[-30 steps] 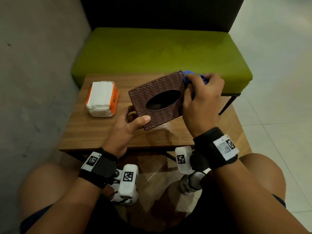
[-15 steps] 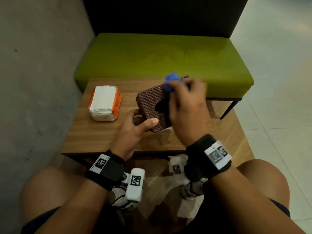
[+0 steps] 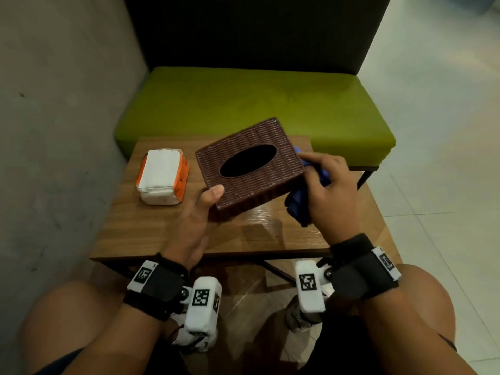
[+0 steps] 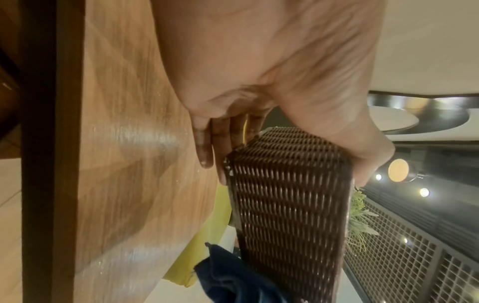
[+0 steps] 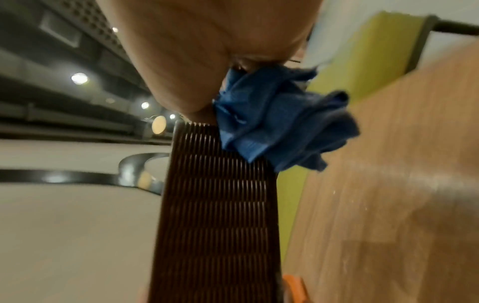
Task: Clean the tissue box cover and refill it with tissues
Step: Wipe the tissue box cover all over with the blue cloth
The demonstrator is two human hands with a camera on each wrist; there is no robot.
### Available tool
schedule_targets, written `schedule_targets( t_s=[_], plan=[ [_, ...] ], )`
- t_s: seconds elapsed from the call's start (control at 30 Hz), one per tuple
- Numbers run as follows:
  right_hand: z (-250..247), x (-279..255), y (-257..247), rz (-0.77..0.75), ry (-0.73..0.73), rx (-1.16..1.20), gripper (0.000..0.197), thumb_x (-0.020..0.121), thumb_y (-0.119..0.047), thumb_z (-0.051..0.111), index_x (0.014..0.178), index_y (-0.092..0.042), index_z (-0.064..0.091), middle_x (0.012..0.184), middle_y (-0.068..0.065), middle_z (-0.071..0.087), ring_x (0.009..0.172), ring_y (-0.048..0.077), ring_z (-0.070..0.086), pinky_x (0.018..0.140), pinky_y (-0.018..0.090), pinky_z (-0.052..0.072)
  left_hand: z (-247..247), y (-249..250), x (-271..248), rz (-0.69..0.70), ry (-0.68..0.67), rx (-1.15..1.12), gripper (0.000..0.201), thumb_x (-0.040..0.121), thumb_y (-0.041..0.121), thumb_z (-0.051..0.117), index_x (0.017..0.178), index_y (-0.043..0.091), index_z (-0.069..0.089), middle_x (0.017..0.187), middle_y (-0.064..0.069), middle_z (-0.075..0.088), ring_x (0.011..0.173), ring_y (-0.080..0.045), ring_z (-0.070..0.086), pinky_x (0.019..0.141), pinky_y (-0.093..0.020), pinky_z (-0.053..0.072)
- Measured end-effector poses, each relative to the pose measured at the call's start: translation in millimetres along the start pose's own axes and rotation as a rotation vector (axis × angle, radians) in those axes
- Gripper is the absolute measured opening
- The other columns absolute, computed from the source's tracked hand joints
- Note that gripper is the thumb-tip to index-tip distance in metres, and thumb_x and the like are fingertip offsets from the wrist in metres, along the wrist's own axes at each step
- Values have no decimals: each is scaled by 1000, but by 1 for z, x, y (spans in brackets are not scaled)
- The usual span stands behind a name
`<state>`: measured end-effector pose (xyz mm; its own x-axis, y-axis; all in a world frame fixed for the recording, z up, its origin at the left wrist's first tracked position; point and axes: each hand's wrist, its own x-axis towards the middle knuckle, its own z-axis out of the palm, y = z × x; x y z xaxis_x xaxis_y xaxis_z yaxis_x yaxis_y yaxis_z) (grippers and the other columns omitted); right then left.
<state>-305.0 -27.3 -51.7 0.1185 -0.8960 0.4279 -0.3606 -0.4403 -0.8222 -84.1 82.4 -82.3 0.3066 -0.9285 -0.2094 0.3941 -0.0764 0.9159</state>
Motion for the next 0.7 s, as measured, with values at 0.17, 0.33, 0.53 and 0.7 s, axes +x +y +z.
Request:
schedule_targets(
  t_s=[0.17,0.33,0.53,0.7],
  plan=[
    [-4,-3,-5,206,-61,397,28,106,-4,56,126,-14,73,130,-1,73,123,14,68,105,36,56,4,4,1,-14,18,10,51,95,54,63,137,26,67,137,-5,76,129,-31,71,89,-46,61],
    [-12,-2,-10,332,-159,484,29,107,-6,56,128,-17,72,133,1,72,116,11,72,92,22,59,2,4,4,-38,-21,60,76,88,75,61,155,39,53,146,-1,70,126,-31,73,89,-50,64],
    [-18,-5,-6,372,-171,379,26,108,-14,58,127,-21,74,126,-5,75,113,5,71,89,19,59,-4,6,2,-55,-156,140,76,95,76,49,158,34,50,148,-8,68,130,-42,69,98,-65,61],
    [-21,-6,-4,538,-74,414,23,105,-11,59,118,-17,77,110,1,80,103,11,76,77,19,62,-25,4,3,-143,-313,343,140,47,80,94,165,49,25,139,-14,71,124,-33,72,99,-43,59]
  ],
)
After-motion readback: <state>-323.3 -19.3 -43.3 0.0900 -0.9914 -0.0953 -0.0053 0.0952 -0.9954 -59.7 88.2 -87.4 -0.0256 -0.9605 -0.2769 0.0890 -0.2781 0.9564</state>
